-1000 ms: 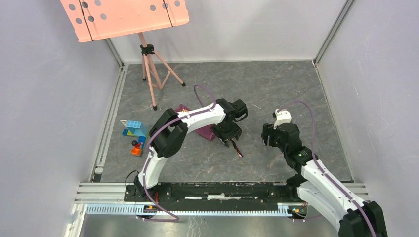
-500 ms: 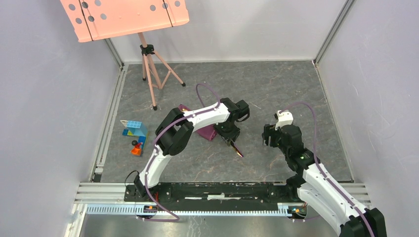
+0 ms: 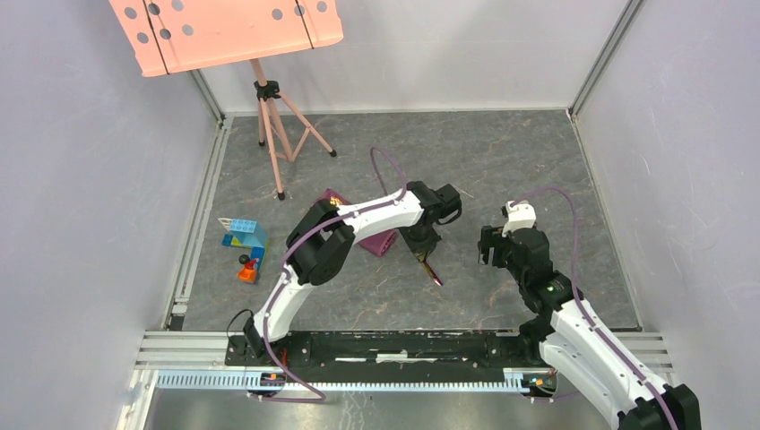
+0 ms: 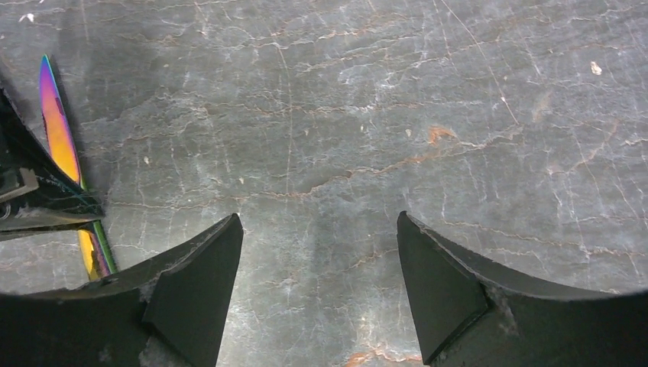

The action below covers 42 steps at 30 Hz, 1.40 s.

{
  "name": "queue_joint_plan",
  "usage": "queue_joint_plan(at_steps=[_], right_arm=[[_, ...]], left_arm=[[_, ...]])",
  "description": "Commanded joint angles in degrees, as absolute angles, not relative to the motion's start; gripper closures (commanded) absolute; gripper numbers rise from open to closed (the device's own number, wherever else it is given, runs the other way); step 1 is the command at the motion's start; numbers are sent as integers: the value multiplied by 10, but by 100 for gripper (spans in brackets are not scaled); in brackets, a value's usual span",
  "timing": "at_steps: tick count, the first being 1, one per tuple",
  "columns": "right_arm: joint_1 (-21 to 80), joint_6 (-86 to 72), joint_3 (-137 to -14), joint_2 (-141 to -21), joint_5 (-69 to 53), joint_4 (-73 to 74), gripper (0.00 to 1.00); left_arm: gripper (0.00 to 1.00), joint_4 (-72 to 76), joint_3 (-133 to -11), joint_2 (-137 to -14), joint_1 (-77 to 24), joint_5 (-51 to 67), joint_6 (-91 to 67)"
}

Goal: Fold the napkin into a case and place the utensils inside
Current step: Pick up the knife from the center of the board, then insert the knife into the folded napkin.

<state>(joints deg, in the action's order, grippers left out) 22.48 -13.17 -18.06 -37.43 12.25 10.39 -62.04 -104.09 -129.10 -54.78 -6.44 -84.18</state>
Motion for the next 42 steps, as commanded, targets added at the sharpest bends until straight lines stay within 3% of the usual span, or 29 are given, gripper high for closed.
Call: queue_joint_plan(at_steps=[1,9,16,19,27,31,35,42], right_arm=[[223,-139,-191,-364,160,100,19],[223,-142,-190,-407,135,77,19],[223,-144,-199,-481,30,10,15],[223,-151,-213,-526,-11,-22,19],[274,-205,-246,-686,-193,-168,27],[324,-337,-239,-768,-275,-351,26],[359,-422,-257,-870,-269,-451,28],[377,-490,-255,-933,-162,-511,33]], left_arm=[[98,-545,-1042,-1268,-568,-99,-756],[98,-498,-1016,-1196,-584,-120,-670],[98,-466,-955,-1106,-580,-162,-600],[98,-478,-923,-1049,-569,-183,-579],[98,-499,-785,-868,-446,-192,-568],[98,-501,-739,-819,-359,-151,-590],[98,-519,-731,-817,-309,-171,-635],[98,-554,-770,-887,-273,-233,-696]])
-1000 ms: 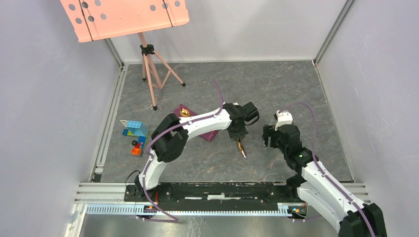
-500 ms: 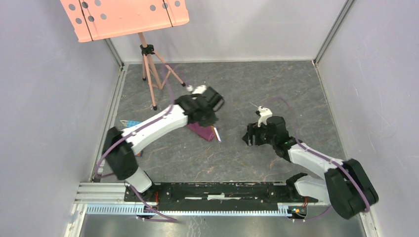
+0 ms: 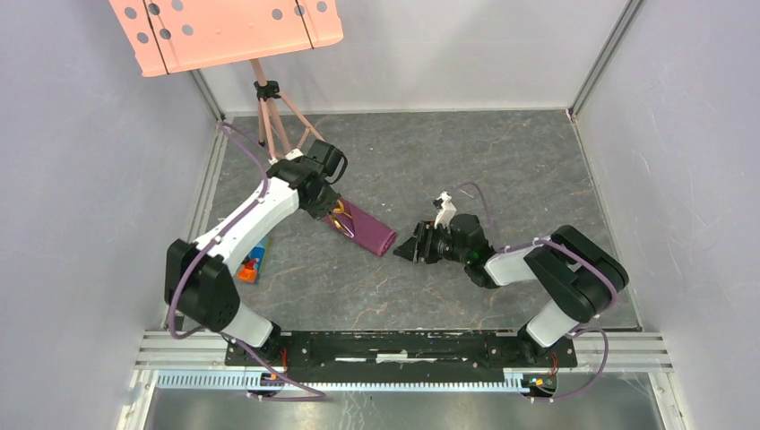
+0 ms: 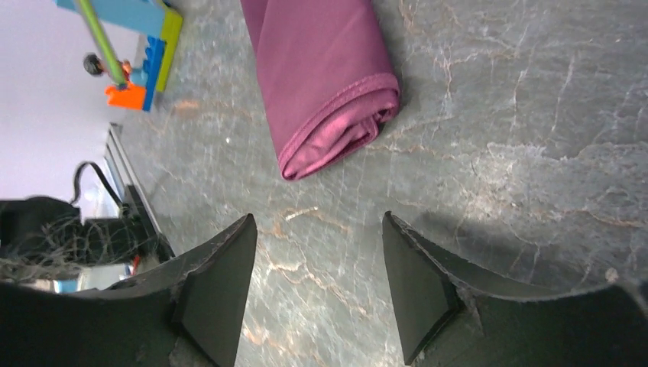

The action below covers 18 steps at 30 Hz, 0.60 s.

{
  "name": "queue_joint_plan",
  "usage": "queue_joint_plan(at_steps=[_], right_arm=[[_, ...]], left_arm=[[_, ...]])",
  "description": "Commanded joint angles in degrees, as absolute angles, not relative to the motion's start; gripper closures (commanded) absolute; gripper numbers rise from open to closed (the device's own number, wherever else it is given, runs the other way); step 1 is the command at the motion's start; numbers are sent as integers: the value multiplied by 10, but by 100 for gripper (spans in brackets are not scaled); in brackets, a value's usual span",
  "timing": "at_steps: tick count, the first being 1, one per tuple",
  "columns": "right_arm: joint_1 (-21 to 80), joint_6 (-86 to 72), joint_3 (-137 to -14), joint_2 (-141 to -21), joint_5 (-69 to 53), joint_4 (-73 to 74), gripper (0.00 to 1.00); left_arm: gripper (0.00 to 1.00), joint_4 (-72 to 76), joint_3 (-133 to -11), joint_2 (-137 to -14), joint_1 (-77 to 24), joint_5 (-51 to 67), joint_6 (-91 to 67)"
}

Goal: Fold the napkin into a case and place the utensils inside
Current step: Insert the knife into the folded napkin.

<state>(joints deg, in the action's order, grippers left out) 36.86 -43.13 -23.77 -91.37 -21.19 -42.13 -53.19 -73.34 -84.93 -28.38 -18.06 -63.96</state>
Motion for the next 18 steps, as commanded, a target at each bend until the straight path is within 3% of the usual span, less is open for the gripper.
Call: queue_joint_plan(at_steps=[1,5,18], right_arm=[[377,-495,-262,-942,-160,-504,34],[383,-517,-272,-967,-130,-500,46],[406,-548,-298,-1027,-111,-523,42]], left_arm=[[98,-562,-777,-897,-271,-246,-703],[98,-572,-787,-928,-263,-275,-721],[98,-561,-828,-1015,-259,-294,-714]])
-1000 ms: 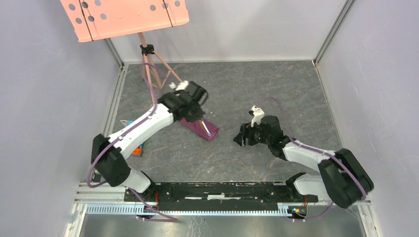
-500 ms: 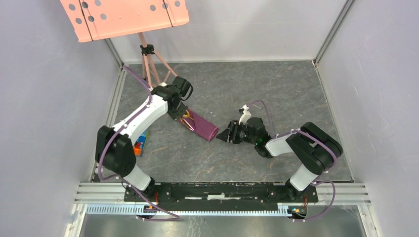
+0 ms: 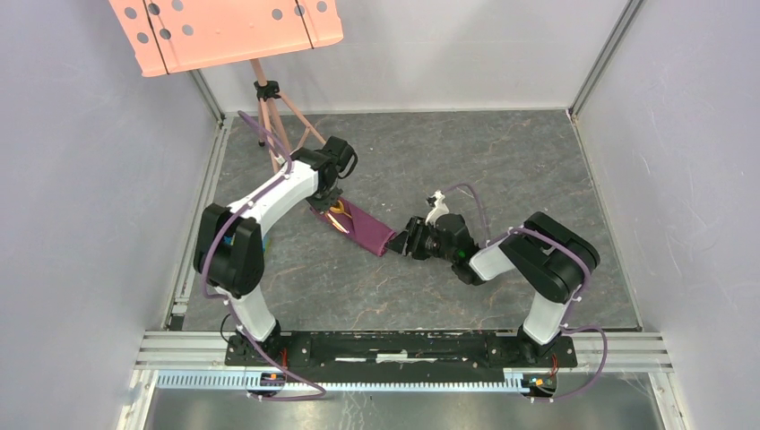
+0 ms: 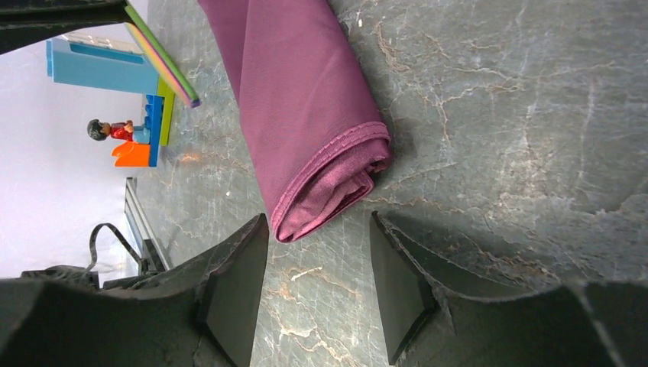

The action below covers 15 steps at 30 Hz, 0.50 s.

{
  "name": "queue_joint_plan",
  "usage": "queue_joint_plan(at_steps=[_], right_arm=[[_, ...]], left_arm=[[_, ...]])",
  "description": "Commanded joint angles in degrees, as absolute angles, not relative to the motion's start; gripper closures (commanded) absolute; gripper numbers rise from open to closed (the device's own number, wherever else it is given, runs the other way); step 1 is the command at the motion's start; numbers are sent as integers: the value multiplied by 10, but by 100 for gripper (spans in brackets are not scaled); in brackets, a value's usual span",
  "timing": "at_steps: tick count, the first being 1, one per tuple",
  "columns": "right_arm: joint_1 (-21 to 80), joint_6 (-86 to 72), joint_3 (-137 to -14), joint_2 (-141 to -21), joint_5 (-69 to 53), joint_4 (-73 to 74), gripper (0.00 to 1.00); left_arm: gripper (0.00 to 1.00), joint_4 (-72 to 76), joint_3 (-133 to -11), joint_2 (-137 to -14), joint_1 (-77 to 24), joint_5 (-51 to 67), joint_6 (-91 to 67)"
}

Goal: Fold the napkin into a case and place the utensils inside
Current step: Insert the knife into the folded napkin.

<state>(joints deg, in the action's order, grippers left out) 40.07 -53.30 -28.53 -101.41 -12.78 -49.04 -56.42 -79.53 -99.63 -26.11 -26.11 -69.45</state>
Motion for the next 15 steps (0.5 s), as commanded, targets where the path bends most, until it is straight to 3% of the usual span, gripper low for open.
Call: queue_joint_plan(at_steps=[1,15], right_arm=[[406,-547,-303,-1032,-110,-517,42],[417,-526,-330,-1062,-90,-487,47]], left_arm=[[98,-560,-832,-1022,-259,-294,-714],[98,-552,-850,-1067,-259,-304,-723]])
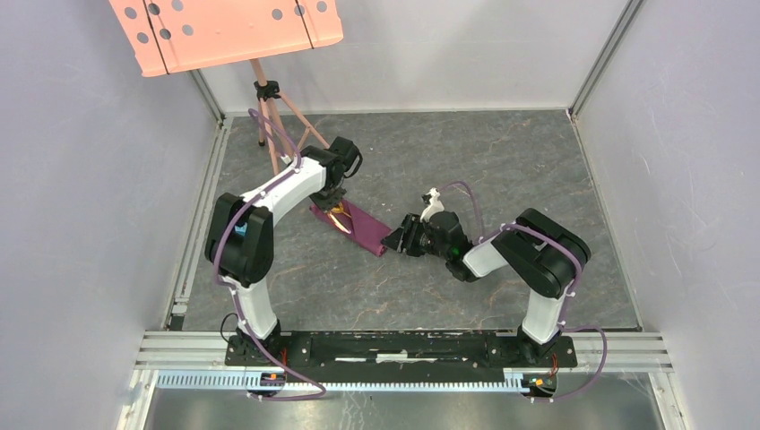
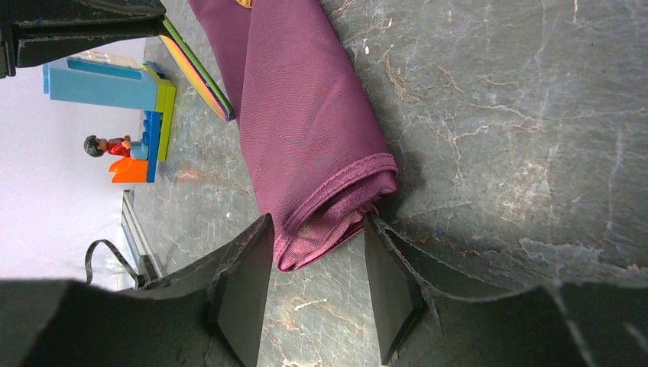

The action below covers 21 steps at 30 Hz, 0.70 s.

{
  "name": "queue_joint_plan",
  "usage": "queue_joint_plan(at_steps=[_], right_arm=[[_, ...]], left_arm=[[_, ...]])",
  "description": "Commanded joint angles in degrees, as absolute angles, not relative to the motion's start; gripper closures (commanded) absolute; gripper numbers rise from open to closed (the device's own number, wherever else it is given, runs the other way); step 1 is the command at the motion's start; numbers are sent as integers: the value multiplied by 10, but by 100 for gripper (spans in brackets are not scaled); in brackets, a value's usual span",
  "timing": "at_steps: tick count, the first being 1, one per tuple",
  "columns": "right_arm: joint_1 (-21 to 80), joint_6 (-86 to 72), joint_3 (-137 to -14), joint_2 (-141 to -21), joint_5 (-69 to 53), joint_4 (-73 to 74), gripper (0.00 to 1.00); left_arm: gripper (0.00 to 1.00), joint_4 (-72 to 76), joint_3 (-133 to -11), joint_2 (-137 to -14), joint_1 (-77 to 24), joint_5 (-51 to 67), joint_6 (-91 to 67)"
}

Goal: Fold the napkin into a case and place the utensils inside
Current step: Insert the knife into the folded napkin.

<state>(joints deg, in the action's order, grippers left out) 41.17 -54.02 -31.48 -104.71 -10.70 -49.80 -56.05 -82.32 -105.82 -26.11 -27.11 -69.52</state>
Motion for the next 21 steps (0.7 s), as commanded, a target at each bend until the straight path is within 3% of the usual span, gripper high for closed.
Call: queue_joint_plan(at_steps=[1,21], right_arm=[[418,-526,-330,-1065,-91,-489,47],[431,-519,-321,-1074,-88,-495,52]], left_arm=[[98,-552,-851,-1070,-258,-301,-725],[98,-534,-806,-1060,-271,-220,-784]])
